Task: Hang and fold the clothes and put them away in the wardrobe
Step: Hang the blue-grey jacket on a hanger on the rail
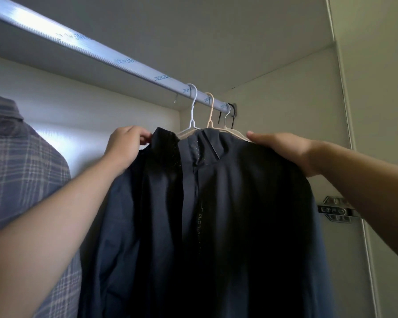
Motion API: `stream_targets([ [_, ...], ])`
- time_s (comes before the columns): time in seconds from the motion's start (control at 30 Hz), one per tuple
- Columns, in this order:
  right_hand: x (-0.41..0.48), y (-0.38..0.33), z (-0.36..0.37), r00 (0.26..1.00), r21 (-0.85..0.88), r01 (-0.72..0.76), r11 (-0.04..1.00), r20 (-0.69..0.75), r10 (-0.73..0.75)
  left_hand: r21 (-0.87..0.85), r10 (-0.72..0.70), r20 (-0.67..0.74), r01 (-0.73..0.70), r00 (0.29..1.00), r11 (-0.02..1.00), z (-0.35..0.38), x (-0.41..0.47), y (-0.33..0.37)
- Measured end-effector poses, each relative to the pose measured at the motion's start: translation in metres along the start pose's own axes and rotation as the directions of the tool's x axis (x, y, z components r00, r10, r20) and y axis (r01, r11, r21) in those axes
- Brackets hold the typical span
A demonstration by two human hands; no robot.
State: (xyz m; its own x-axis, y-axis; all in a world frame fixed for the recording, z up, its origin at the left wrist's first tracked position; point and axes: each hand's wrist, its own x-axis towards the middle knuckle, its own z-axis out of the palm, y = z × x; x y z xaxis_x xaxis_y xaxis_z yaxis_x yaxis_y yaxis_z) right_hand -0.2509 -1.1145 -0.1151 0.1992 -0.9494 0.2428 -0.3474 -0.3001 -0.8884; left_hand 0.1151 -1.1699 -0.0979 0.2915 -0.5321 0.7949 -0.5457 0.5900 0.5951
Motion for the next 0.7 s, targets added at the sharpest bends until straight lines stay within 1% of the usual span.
stream_targets([
  [0.03,0.003,0.003,0.001,1.0,0.013,0.014,1.0,0.026,-0.014,-0.079,-0.001,-0.003,0.001,1.0,0.997,0.008,0.0,0.004],
  [0.07,0.006,0.006,0.003,0.998,0.026,0.038,0.999,0.04,-0.039,-0.117,0.003,-0.016,-0.005,1.0,0.993,0.015,-0.001,0.006],
  [0.1,0.009,0.009,0.005,0.997,0.042,0.066,0.997,0.041,-0.068,-0.106,0.015,-0.034,-0.018,0.999,0.994,0.02,-0.002,0.005],
  [0.17,0.014,0.015,0.01,0.992,0.101,0.113,0.988,0.047,-0.118,-0.014,0.048,-0.088,-0.049,0.995,0.999,0.028,-0.005,0.0],
  [0.23,0.017,0.02,0.015,0.985,0.156,0.142,0.978,0.07,-0.154,0.025,0.056,-0.085,-0.054,0.995,0.998,0.032,-0.007,-0.001],
  [0.3,0.018,0.021,0.02,0.976,0.172,0.165,0.971,0.115,-0.187,0.013,0.027,-0.056,-0.026,0.998,1.0,0.036,-0.013,0.007],
  [0.43,0.018,0.019,0.019,0.943,0.151,0.247,0.957,0.192,-0.273,-0.038,-0.067,-0.126,0.063,0.99,0.997,0.05,-0.022,0.021],
  [0.47,0.015,0.018,0.015,0.933,0.119,0.29,0.95,0.184,-0.308,-0.04,-0.108,-0.134,0.103,0.985,0.994,0.055,-0.025,0.023],
  [0.53,0.013,0.015,0.005,0.919,-0.015,0.372,0.928,0.146,-0.366,-0.036,-0.22,-0.157,0.217,0.963,0.975,0.057,-0.029,0.03],
  [0.57,0.013,0.013,0.0,0.921,-0.086,0.376,0.923,0.146,-0.362,-0.027,-0.269,-0.159,0.268,0.95,0.963,0.057,-0.029,0.035],
  [0.63,0.012,0.007,-0.01,0.942,-0.194,0.316,0.929,0.182,-0.283,-0.039,-0.356,-0.152,0.354,0.922,0.934,0.055,-0.03,0.048],
  [0.7,0.009,0.002,-0.02,0.968,-0.232,0.214,0.949,0.18,-0.175,-0.055,-0.431,-0.151,0.428,0.889,0.902,0.056,-0.027,0.062],
])
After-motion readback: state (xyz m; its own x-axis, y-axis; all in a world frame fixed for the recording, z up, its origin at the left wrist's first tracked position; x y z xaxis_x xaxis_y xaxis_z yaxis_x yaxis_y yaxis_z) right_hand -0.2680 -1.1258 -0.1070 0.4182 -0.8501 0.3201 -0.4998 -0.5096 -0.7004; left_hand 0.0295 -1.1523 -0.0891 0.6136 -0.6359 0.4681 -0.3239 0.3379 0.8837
